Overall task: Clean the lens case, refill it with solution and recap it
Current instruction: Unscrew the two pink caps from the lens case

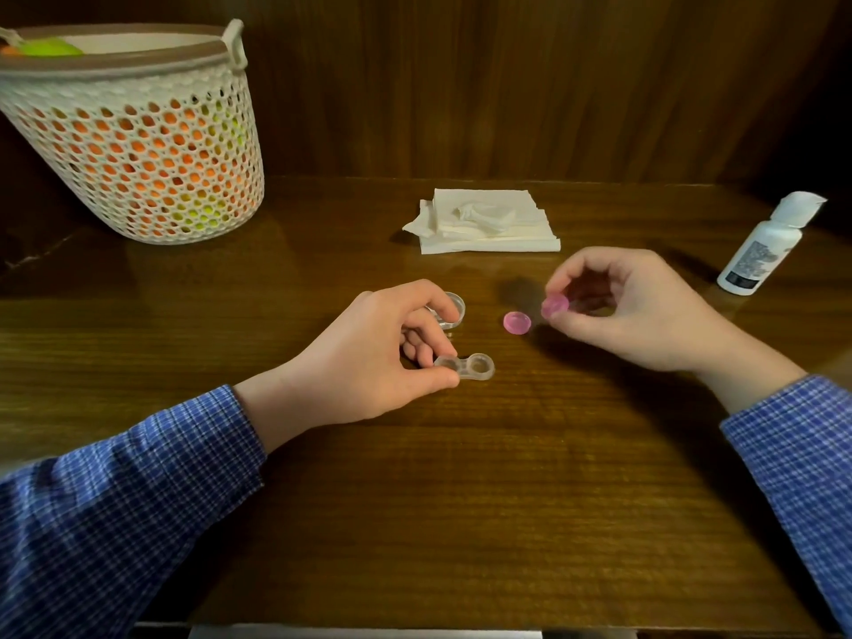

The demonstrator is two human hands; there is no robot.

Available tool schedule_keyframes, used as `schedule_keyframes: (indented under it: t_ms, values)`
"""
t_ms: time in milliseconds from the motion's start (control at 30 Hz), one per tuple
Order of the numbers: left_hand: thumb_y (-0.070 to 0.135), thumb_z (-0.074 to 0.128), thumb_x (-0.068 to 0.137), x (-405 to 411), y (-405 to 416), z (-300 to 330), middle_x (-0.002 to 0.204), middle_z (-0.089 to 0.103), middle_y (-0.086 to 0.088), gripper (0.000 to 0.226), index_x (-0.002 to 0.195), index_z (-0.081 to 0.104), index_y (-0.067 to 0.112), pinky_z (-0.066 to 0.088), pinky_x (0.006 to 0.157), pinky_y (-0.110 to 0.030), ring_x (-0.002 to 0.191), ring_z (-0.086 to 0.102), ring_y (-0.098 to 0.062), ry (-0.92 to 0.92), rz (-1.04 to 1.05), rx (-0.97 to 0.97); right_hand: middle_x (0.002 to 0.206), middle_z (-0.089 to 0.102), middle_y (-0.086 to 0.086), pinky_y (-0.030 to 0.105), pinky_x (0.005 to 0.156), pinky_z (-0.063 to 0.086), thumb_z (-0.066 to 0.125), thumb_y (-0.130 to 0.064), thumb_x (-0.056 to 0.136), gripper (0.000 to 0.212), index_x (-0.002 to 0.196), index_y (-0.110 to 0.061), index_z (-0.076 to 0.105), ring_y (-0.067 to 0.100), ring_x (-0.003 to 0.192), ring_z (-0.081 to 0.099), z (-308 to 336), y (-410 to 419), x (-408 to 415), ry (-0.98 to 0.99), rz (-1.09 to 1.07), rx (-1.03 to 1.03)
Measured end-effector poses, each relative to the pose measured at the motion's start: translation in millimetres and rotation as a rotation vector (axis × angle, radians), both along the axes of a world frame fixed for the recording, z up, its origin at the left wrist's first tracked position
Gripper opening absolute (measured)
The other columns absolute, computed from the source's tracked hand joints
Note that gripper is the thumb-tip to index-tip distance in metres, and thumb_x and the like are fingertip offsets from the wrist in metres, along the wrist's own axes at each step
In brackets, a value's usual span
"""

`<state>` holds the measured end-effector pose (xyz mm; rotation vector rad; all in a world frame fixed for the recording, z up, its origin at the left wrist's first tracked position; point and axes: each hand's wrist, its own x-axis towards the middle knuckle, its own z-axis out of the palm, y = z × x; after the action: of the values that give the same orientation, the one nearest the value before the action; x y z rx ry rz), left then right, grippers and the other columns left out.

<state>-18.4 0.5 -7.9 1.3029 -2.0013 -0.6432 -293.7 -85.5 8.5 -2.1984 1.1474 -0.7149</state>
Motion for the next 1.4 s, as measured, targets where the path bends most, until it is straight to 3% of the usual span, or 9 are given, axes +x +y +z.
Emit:
schedule_keyframes:
  t_ms: [100, 467, 567, 667, 800, 967, 1067, 1233, 1400]
  values:
    - [0.019, 0.088, 0.08, -0.4, -0.1, 0.4, 0.091, 0.078, 0.01, 0.05, 0.123, 0.064, 0.017, 0.061, 0.078, -0.029, 0.081, 0.074, -0.013, -0.007, 0.0, -0.003, 0.101, 0.071, -0.011, 0.012, 0.072, 0.05, 0.08, -0.019, 0.086, 0.034, 0.115, -0.031, 0.067, 0.005, 0.095, 0.066, -3.3, -3.0, 0.4, 0.093, -0.007, 0.012]
    - [0.019, 0.088, 0.08, 1.0, -1.2, -1.1, 0.092, 0.077, 0.011, 0.049, 0.123, 0.063, 0.019, 0.061, 0.079, -0.03, 0.081, 0.074, -0.012, 0.0, -0.006, 0.001, 0.107, 0.069, -0.012, 0.017, 0.078, 0.048, 0.082, -0.025, 0.084, 0.05, 0.129, -0.029, 0.06, 0.008, 0.103, 0.063, -5.3, -2.6, 5.1, 0.17, -0.044, 0.086]
    - [0.019, 0.087, 0.08, 0.9, -1.0, -1.2, 0.092, 0.077, 0.01, 0.049, 0.123, 0.063, 0.018, 0.061, 0.078, -0.03, 0.082, 0.073, -0.012, -0.003, -0.014, -0.004, 0.107, 0.064, -0.017, 0.02, 0.08, 0.048, 0.081, -0.036, 0.08, 0.05, 0.125, -0.034, 0.06, 0.005, 0.103, 0.059, -2.9, 8.2, 12.0, 0.114, -0.092, -0.056]
    - [0.019, 0.088, 0.08, 1.5, -1.3, -1.6, 0.092, 0.077, 0.01, 0.049, 0.122, 0.063, 0.018, 0.062, 0.076, -0.03, 0.082, 0.074, -0.011, 0.003, -0.015, -0.004, 0.105, 0.064, -0.024, 0.014, 0.077, 0.043, 0.073, -0.055, 0.07, 0.057, 0.124, -0.043, 0.057, -0.003, 0.102, 0.057, -2.5, 30.0, 29.2, 0.102, 0.046, -0.083]
    - [0.019, 0.089, 0.08, 2.0, -2.1, -2.8, 0.091, 0.077, 0.009, 0.049, 0.121, 0.063, 0.02, 0.063, 0.075, -0.03, 0.082, 0.074, -0.012, 0.014, -0.015, -0.009, 0.105, 0.063, -0.028, 0.02, 0.084, 0.049, 0.075, -0.055, 0.073, 0.06, 0.128, -0.045, 0.053, -0.004, 0.106, 0.055, -12.0, 45.4, 49.4, 0.207, 0.178, -0.101]
    - [0.018, 0.089, 0.08, 2.3, -3.5, -4.1, 0.092, 0.077, 0.008, 0.049, 0.121, 0.062, 0.019, 0.063, 0.074, -0.03, 0.082, 0.075, -0.016, 0.038, -0.03, -0.014, 0.102, 0.069, -0.023, 0.036, 0.095, 0.055, 0.08, -0.039, 0.08, 0.054, 0.129, -0.037, 0.056, 0.002, 0.102, 0.064, -13.5, 46.7, 51.7, 0.149, 0.183, -0.089]
    - [0.018, 0.089, 0.08, 2.6, -4.2, -4.4, 0.092, 0.077, 0.008, 0.05, 0.122, 0.062, 0.018, 0.063, 0.074, -0.031, 0.081, 0.075, -0.016, 0.039, -0.038, -0.021, 0.099, 0.072, -0.023, 0.038, 0.099, 0.054, 0.079, -0.038, 0.081, 0.054, 0.13, -0.035, 0.056, 0.001, 0.1, 0.067, -15.0, 46.7, 51.5, 0.119, 0.187, -0.086]
    - [0.019, 0.089, 0.079, 4.4, -1.7, -1.2, 0.095, 0.077, 0.008, 0.053, 0.124, 0.061, 0.02, 0.062, 0.075, -0.027, 0.084, 0.075, -0.018, 0.069, -0.03, -0.039, 0.1, 0.072, -0.026, 0.012, 0.089, 0.045, 0.08, -0.037, 0.082, 0.057, 0.13, -0.042, 0.049, -0.005, 0.1, 0.066, -15.3, 46.4, 51.5, 0.052, 0.176, -0.101]
    - [0.017, 0.088, 0.078, 9.8, 10.9, 8.0, 0.096, 0.077, 0.006, 0.06, 0.13, 0.057, 0.019, 0.063, 0.08, -0.035, 0.091, 0.074, -0.018, 0.141, 0.037, -0.055, 0.104, 0.07, -0.031, 0.001, 0.082, 0.043, 0.082, -0.039, 0.081, 0.069, 0.14, -0.038, 0.046, -0.009, 0.101, 0.065, -4.1, 54.2, 62.2, -0.015, 0.145, -0.132]
